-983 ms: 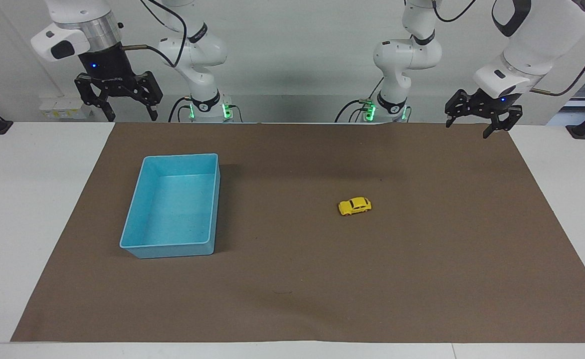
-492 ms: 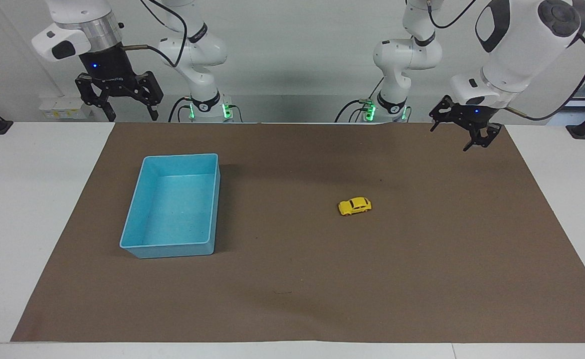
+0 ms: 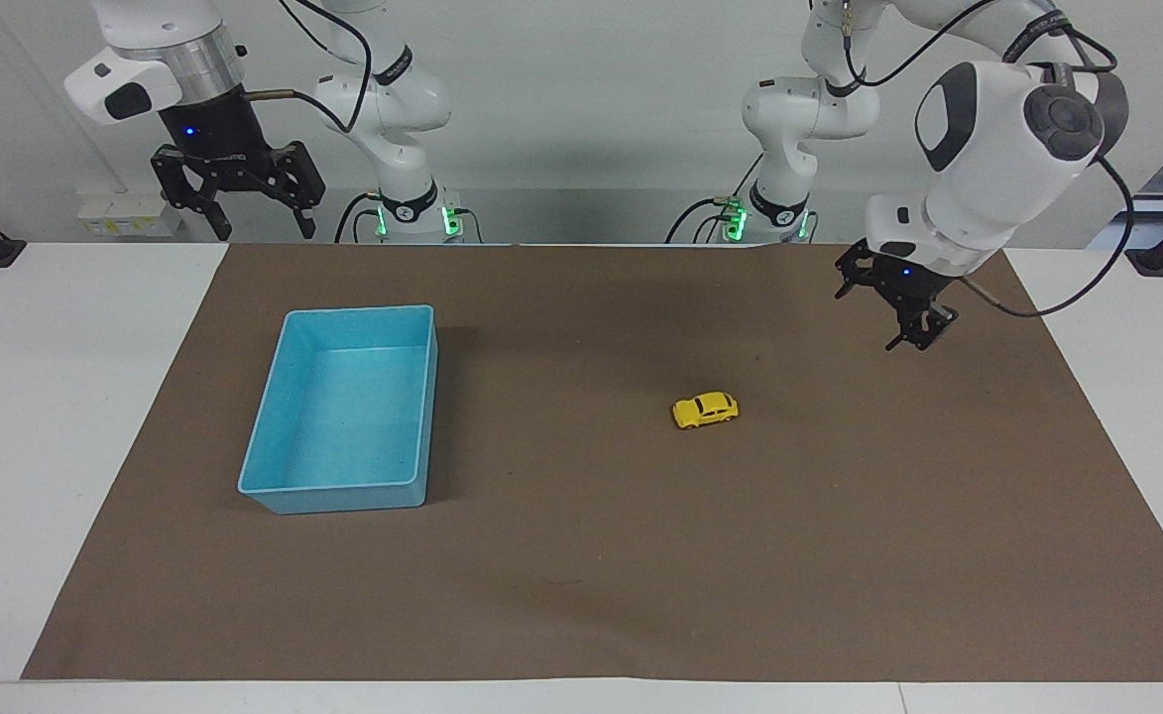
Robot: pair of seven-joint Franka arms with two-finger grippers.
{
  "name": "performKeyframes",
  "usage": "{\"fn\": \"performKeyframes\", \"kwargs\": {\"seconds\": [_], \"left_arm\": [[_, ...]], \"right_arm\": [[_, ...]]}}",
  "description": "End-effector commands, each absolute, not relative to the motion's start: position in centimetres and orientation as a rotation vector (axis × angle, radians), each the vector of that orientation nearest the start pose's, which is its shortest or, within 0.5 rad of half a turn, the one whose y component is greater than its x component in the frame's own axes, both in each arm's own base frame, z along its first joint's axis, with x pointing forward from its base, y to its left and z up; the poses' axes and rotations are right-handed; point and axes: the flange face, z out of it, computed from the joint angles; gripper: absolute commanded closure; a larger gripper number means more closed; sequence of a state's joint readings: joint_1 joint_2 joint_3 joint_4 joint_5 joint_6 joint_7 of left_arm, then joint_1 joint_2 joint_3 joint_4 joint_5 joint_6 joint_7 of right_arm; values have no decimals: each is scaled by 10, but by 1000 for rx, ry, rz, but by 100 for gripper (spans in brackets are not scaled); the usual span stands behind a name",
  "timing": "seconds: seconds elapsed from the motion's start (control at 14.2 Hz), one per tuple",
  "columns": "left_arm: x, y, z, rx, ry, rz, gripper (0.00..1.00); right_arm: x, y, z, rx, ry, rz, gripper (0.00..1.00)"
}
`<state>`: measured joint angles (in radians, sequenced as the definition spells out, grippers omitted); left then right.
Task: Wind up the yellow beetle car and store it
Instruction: 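Reach the left gripper down onto the yellow beetle car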
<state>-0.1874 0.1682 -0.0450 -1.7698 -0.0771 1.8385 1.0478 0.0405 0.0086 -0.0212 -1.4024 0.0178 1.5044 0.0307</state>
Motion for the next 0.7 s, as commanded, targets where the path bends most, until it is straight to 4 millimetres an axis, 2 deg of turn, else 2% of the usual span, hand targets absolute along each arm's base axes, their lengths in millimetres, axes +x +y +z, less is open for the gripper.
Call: {"fn": "performKeyframes", "kwargs": {"seconds": [0.0, 0.28, 0.35, 0.56, 0.63], "left_arm": [[577, -168, 421, -2540, 2011, 15, 0], [552, -229, 369, -2389, 2136, -76, 0], [544, -245, 362, -2347, 2155, -131, 0], [529, -258, 333, -2319, 2154, -192, 0], [524, -258, 325, -2321, 2145, -205, 0]], "right_arm": [[543, 10, 693, -3107, -15, -135, 0], [543, 10, 693, -3107, -15, -135, 0], [543, 10, 693, -3106, -15, -135, 0], [543, 10, 693, -3107, -15, -135, 0], [543, 10, 693, -3107, -15, -135, 0]]}}
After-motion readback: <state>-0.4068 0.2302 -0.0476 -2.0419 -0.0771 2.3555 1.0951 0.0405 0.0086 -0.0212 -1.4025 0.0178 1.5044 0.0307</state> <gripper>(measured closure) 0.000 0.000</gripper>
